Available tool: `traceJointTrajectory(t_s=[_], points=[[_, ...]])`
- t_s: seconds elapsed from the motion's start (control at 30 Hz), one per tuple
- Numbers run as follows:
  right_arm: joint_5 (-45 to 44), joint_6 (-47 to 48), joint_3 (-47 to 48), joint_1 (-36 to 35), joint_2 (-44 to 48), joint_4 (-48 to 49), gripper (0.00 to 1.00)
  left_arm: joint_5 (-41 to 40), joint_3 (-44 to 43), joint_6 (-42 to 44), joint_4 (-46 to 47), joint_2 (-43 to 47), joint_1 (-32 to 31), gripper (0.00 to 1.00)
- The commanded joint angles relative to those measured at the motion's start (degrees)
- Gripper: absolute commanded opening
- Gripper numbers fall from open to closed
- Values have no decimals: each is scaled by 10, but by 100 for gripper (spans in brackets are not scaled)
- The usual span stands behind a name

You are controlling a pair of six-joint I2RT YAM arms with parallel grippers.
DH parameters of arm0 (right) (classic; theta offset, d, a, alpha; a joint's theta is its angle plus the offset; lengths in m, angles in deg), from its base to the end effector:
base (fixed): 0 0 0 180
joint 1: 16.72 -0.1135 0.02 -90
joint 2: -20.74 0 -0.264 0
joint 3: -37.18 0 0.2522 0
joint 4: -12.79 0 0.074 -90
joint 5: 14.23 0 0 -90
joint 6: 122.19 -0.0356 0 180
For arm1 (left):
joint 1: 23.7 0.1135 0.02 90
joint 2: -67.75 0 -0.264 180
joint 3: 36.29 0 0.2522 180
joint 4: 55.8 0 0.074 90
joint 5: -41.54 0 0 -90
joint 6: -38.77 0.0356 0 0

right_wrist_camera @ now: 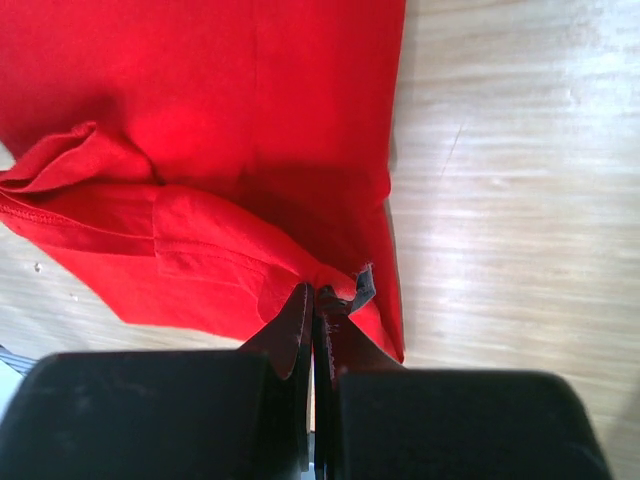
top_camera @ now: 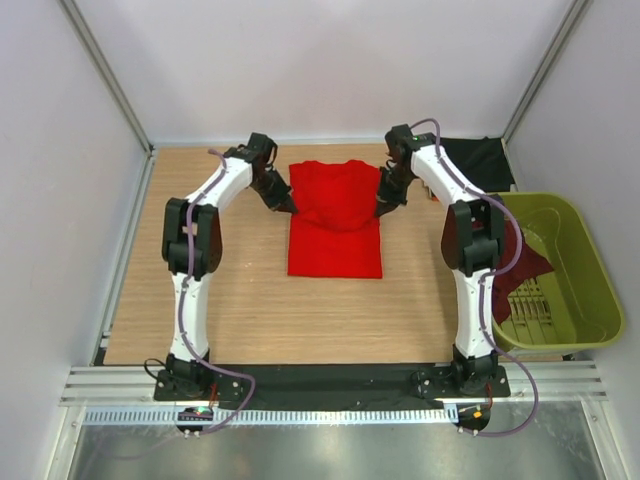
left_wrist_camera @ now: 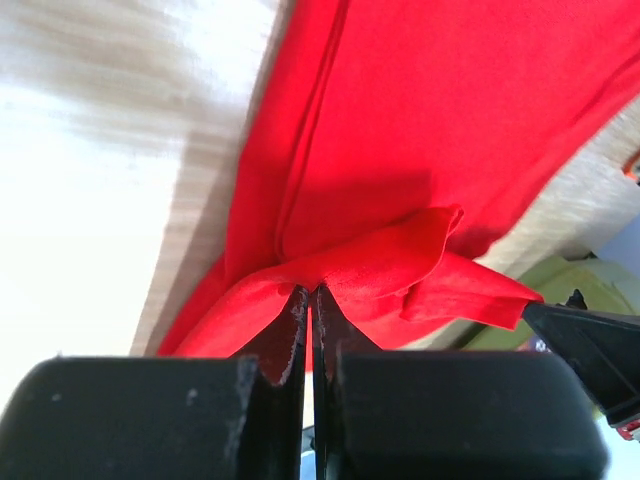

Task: Fold and stack the t-shirts
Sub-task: Fold the tshirt

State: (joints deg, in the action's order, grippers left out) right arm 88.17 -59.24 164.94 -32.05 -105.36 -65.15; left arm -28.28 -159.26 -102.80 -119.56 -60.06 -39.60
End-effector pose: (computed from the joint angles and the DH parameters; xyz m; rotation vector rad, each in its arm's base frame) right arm 0.4353 0.1273 0.2284 0.2643 2.9548 0.4295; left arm 0.4509 -0.1412 0.2008 -0.8049 2.8239 -0.7422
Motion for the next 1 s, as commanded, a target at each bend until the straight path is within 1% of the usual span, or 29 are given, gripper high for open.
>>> traceJointTrajectory(t_s=[0.0, 0.13, 0.2, 0.23, 0.27, 0.3, 0.37, 0.4, 0.43, 0.5, 0.53, 0.57, 0.63, 0.67, 0.73, 0.77, 0.8, 0.83, 0.93, 0.97], points=[[21, 3, 39, 6, -26, -9, 1, 13, -40, 13, -3, -24, 7, 0], [27, -9, 57, 10, -51, -2, 1, 22, -58, 14, 4, -43, 15, 0], [31, -16, 65, 14, -60, 8, 3, 22, -68, 13, -1, -53, 21, 1], [32, -20, 70, 19, -63, 11, 6, 21, -76, 14, -4, -53, 22, 4], [42, -27, 90, 21, -76, 12, 10, 23, -80, 18, -4, -55, 24, 10], [44, -32, 107, 25, -80, 8, 14, 23, -85, 23, -4, -55, 26, 23], [28, -37, 152, 29, -80, -8, 25, 12, -112, 57, -20, -46, 31, 32], [27, -37, 156, 31, -72, -9, 27, -9, -120, 70, -26, -40, 31, 36], [28, -38, 153, 30, -64, -8, 28, -18, -124, 93, -32, -25, 31, 37], [40, -45, 114, 29, -32, -3, 31, -32, -104, 106, -36, -3, 29, 38], [45, -48, 65, 29, -20, 10, 31, -28, -86, 112, -33, 25, 26, 38], [48, -49, 39, 22, -4, 20, 30, -18, -34, 118, -7, 40, 24, 38], [51, -50, -9, 15, 35, 41, 26, -9, 11, 123, 10, 68, 17, 35], [53, -50, -45, 11, 44, 62, 22, -3, 36, 126, 31, 86, 9, 34], [58, -50, -75, -4, 56, 73, 17, 17, 87, 125, 59, 95, -4, 29], [63, -50, -79, -4, 55, 76, 16, 22, 87, 125, 60, 90, -6, 29], [65, -49, -81, -9, 53, 78, 15, 32, 83, 129, 62, 85, -9, 25], [63, -48, -81, -11, 46, 78, 15, 38, 75, 131, 62, 77, -12, 24], [48, -49, -72, -12, 23, 92, 15, 42, 42, 135, 61, 42, -19, 24], [43, -47, -56, -12, 14, 93, 15, 42, 31, 133, 59, 32, -19, 24]])
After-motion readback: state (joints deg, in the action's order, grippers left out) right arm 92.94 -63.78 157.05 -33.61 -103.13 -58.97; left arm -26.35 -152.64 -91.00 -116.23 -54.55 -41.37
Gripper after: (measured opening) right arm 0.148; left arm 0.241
